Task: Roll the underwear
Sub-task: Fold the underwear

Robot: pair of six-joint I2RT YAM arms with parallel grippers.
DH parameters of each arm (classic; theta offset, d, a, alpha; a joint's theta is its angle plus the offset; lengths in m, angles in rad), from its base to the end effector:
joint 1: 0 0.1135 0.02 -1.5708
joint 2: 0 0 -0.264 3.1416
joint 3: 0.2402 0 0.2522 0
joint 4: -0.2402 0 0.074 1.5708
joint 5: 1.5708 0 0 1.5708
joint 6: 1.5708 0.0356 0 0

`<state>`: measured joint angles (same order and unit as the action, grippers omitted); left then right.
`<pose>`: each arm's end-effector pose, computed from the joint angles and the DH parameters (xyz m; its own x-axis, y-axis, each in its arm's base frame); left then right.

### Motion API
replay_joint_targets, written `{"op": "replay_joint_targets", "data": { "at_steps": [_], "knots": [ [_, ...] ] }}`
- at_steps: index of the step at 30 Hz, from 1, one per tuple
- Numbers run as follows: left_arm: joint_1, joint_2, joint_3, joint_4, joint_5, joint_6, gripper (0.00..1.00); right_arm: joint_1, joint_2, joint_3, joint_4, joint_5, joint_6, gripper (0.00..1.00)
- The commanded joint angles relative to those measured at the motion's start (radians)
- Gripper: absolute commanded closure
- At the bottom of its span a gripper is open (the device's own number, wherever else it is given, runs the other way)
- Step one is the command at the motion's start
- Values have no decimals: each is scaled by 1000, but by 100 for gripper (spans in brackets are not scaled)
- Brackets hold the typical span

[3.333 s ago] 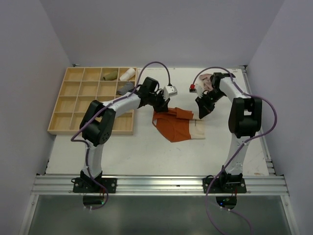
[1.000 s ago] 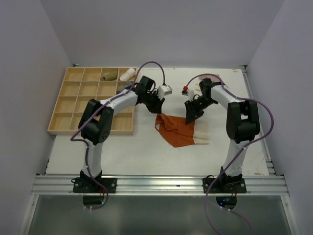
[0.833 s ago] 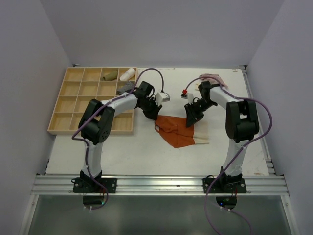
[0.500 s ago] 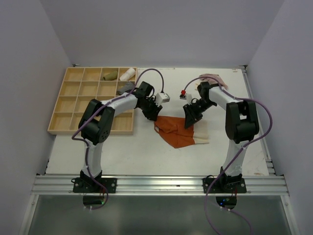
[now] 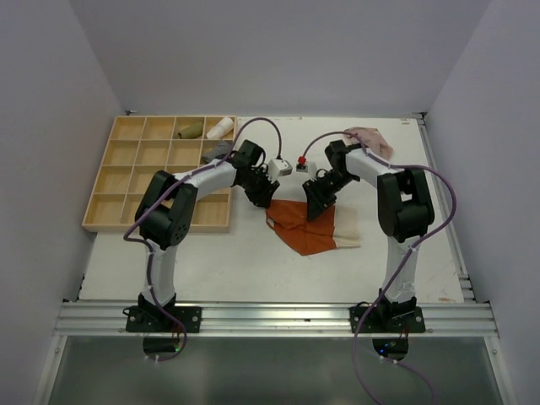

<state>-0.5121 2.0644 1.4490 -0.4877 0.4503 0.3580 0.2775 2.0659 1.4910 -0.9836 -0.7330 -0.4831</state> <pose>0.3651 -0.2230 0.1589 -0.5142 0.6510 -0.5584 0.8461 0.4917 -0.2059 0.3636 0.1283 0.1625 -0.7534 -0.5735 -0.3217 -0.6340 0.5037 0.5868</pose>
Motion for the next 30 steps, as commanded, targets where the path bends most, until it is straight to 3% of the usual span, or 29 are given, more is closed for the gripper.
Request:
{"op": "replay_joint_targets", "data": {
  "at_steps": [1, 3, 4, 7, 11, 16, 18, 23, 24, 30],
  "knots": [
    [24, -52, 31, 23, 22, -27, 66, 25, -15, -29, 10, -11, -28, 70],
    [33, -55, 31, 23, 22, -31, 66, 28, -24, -47, 10, -9, -40, 76],
    [37, -59, 33, 23, 25, -33, 66, 28, -42, -57, 10, -9, -43, 86],
    [47, -73, 31, 24, 27, -39, 66, 28, -91, -78, 3, -11, -64, 99],
    [58, -90, 27, 24, 50, -39, 67, 34, -127, -94, -53, -29, -130, 100],
    [63, -136, -16, 60, 88, -36, 65, 35, -210, -127, 54, -22, -54, 74],
    [63, -144, -22, 63, 93, -42, 64, 35, -217, -112, 107, 15, -3, 69],
    [84, -176, -22, 78, 163, -73, 61, 37, -138, -22, 95, 118, -54, 63],
    [92, -182, -18, 84, 185, -86, 60, 37, -109, -12, 91, 132, -67, 58],
    [145, -202, -4, 103, 268, -149, 56, 52, -24, 48, 39, 162, -155, 56]
  ]
}}
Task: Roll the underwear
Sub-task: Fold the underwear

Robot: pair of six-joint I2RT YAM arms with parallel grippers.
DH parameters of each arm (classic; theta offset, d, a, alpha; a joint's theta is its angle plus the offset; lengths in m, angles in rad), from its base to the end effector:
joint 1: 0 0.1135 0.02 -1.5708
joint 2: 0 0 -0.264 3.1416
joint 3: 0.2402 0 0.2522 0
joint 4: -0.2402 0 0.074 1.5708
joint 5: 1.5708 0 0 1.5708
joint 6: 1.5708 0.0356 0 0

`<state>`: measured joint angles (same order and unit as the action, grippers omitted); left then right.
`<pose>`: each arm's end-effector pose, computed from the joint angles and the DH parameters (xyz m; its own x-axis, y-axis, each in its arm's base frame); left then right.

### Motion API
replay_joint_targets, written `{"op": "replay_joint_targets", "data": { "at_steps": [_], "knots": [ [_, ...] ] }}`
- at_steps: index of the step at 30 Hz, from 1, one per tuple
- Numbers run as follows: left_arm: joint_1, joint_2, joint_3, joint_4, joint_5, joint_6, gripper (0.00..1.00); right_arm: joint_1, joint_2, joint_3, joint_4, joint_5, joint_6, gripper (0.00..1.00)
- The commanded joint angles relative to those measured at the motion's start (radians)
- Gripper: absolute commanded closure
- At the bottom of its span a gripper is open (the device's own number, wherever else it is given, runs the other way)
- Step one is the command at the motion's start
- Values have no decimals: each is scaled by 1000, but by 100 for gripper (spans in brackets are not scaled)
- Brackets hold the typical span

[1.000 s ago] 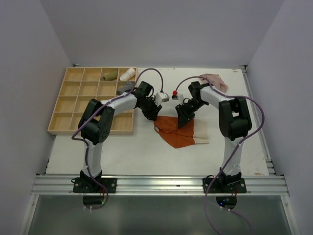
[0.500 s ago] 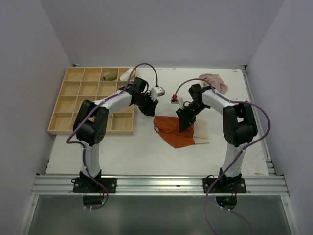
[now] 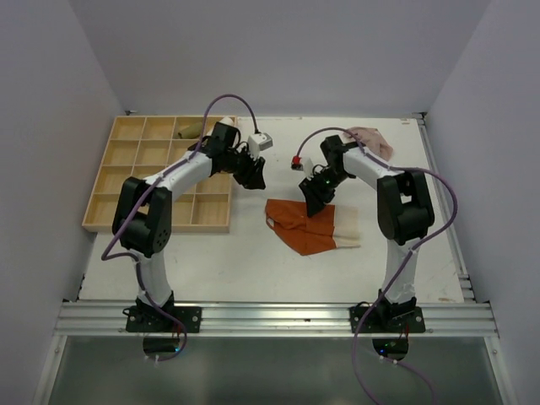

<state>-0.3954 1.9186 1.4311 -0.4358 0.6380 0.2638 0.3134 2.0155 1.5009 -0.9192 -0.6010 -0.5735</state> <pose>0.3761 -0.1800 0.2181 -0.5435 0.4538 -0.7062 0.8107 0.5020 -0.3013 0.3652 0.1395 0.1811 -0.6138 -0.6693 -0.4186 -0.7866 0.4734 0.3964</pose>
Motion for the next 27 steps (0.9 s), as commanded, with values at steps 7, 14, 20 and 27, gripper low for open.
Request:
{"op": "replay_joint_targets", "data": {
  "at_steps": [7, 14, 20, 27],
  "knots": [
    [56, -75, 23, 45, 72, -54, 55, 41, 29, 4, -78, -13, -129, 67],
    [69, -78, 17, 40, 77, -40, 55, 52, -69, -56, -127, -68, -190, 94],
    [69, -84, -3, 32, 104, -11, 55, 95, -139, -163, -178, -42, -305, 86],
    [58, -183, -118, 54, 92, 139, 50, 112, -259, -263, -227, 20, -339, 61]
  ]
}}
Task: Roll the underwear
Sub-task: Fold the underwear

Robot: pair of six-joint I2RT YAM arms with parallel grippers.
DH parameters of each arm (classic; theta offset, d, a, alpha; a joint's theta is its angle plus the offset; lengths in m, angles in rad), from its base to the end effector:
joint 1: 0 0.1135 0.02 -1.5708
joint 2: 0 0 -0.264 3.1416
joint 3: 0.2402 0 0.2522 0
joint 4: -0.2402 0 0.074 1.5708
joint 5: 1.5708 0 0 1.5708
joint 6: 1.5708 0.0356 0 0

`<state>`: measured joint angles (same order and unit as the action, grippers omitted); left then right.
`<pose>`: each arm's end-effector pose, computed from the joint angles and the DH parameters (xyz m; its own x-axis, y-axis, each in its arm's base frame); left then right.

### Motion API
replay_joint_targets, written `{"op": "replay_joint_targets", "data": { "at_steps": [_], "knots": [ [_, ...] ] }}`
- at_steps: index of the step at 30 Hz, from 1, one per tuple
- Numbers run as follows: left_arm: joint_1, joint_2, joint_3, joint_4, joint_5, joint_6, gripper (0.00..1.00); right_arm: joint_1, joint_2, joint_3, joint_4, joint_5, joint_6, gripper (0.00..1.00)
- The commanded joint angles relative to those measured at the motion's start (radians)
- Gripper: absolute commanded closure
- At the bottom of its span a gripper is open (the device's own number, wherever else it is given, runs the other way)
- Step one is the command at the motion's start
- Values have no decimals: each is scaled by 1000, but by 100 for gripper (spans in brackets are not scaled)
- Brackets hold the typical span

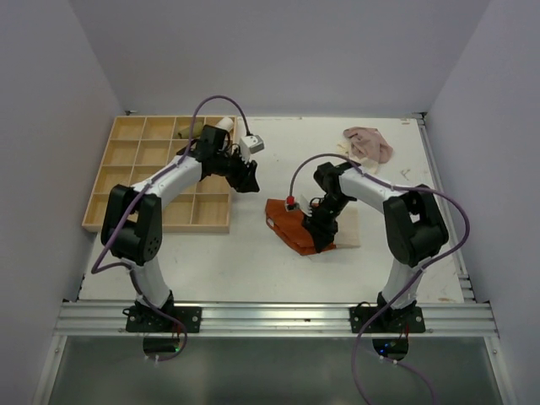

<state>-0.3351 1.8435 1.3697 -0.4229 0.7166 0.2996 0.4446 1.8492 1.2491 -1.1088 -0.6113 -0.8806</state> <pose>0.3695 -0.1534 0.2306 -0.5175 0.4159 -0.7478 0.8246 0.4757 -0.3061 0.2750 0.1537 0.1763 -0.3527 -0.8675 -0.3507 -0.8684 0.1639 0.4681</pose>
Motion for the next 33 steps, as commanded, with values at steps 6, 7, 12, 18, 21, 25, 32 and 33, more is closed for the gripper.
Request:
{"op": "replay_joint_targets", "data": {
  "at_steps": [6, 7, 12, 18, 21, 25, 32, 33],
  "knots": [
    [-119, -263, -253, 174, -163, 228, 50, -222, -196, -20, -7, -7, 198, 72],
    [-174, -280, -279, 202, -193, 240, 51, -250, -200, -31, -3, 4, 259, 74],
    [-338, -280, -368, 334, -332, 271, 51, -372, -209, -91, -42, 54, 364, 75],
    [-450, -231, -388, 444, -367, 317, 51, -434, -148, -51, -69, 123, 492, 72],
    [-487, -202, -379, 463, -387, 331, 51, -442, -84, -31, -82, 122, 535, 75],
    [-492, -181, -354, 467, -408, 329, 51, -442, 25, -30, -66, 142, 591, 74],
    [-492, -184, -359, 475, -417, 319, 51, -470, 35, -51, -23, 170, 634, 64],
    [-492, -185, -360, 475, -416, 319, 51, -472, 27, -48, -22, 160, 635, 64]
  ]
}}
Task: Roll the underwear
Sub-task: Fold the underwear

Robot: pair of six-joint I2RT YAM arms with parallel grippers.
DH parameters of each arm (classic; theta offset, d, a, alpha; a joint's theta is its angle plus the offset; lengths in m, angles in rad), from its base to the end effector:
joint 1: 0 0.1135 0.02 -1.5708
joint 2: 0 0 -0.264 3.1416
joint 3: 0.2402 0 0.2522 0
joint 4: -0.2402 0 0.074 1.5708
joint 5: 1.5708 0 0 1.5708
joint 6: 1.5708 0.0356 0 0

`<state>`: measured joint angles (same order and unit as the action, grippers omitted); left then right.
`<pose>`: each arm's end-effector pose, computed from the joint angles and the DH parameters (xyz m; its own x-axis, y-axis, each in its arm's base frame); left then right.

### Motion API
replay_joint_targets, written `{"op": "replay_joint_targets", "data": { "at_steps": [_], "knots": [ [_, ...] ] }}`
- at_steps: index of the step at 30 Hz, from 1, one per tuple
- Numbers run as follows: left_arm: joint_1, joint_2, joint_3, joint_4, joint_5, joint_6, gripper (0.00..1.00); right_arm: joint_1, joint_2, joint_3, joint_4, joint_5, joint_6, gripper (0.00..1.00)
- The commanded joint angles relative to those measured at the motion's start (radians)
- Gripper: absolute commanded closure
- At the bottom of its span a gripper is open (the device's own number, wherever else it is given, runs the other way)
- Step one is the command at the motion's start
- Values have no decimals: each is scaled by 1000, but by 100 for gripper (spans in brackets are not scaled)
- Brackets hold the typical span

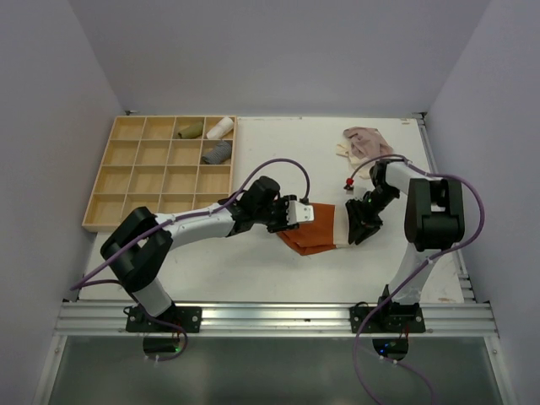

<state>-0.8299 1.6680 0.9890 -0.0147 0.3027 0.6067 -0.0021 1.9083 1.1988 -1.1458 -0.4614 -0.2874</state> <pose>0.2331 -0.2705 0.2001 0.1353 0.6585 -0.7403 0.9518 0.1213 0.2818 0.3027 0.0152 0.1469 -0.9564 -0.2518 0.1480 -0.1504 0.8590 0.4893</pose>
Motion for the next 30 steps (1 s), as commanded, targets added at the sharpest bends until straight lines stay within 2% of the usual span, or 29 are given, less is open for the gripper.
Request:
{"op": "replay_joint_targets", "data": {
  "at_steps": [1, 4, 6, 18, 21, 23, 25, 30],
  "knots": [
    [2, -11, 14, 67, 7, 11, 51, -27, -37, 5, 9, -8, 31, 65],
    [-3, -11, 11, 70, 12, 19, 51, -32, -84, 31, -6, -7, 33, 65],
    [-6, -7, 14, 70, 15, 22, 51, -32, -103, 31, -8, 47, 30, 65],
    [-43, 19, 34, 52, 73, 54, 50, -32, -3, 4, 20, 56, 31, 65],
    [-54, 24, 40, 29, 127, 64, 50, -32, 5, 5, 29, 29, 34, 69],
    [-66, 38, 51, 16, 173, 70, 51, -32, 9, 5, 27, 18, 33, 76],
    [-80, 59, 65, -36, 191, 74, 53, -32, 11, 4, 31, 12, 30, 83],
    [-106, 98, 82, -77, 194, 111, 55, -32, 20, 8, 26, 6, 28, 93]
  ]
}}
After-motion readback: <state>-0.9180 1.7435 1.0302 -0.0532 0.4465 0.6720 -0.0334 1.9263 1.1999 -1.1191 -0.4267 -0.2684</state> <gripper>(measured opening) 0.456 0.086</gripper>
